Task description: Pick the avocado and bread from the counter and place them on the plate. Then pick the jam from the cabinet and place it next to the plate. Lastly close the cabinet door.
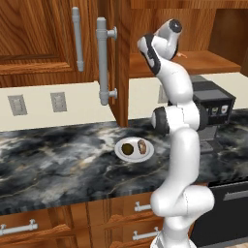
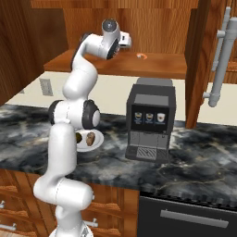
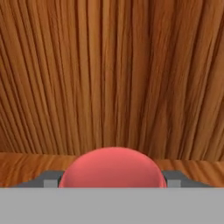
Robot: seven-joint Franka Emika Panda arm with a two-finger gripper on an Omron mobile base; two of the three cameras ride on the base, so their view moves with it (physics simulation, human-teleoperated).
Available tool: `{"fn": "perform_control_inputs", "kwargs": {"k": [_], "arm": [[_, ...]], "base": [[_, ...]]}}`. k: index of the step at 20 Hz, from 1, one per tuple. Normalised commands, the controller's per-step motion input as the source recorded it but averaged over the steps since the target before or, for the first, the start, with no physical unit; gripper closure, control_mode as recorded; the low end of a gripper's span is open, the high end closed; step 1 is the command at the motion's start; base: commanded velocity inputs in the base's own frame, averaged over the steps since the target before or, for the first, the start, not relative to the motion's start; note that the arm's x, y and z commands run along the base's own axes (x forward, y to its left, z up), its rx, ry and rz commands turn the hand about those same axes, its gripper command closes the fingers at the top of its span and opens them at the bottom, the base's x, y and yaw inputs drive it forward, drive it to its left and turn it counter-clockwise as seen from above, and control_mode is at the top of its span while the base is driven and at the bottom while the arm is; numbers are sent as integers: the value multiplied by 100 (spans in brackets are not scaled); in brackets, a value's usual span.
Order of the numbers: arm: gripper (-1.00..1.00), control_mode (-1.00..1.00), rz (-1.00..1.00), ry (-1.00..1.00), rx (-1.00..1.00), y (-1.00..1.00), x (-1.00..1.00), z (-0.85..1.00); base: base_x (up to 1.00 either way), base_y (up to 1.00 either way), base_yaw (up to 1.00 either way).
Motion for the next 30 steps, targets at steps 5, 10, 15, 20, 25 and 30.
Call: {"fn": "perform_control_inputs", "kwargs": {"k": [5,10,15,20,25,30], "arm": [[100,-100,0,-17,0,0,-77,1],[100,-100,2,-15,0,0,-100,6],[100,-100,10,-17,0,7,-100,0],[100,-100,13,-17,0,5,-100,4],[100,-100,11,-9,0,4,-100,12],[100,-100,12,-2,0,7,-100,8]], "base": [[0,0,0],[0,0,0],[0,0,0],[0,0,0],[0,0,0],[0,0,0]]}}
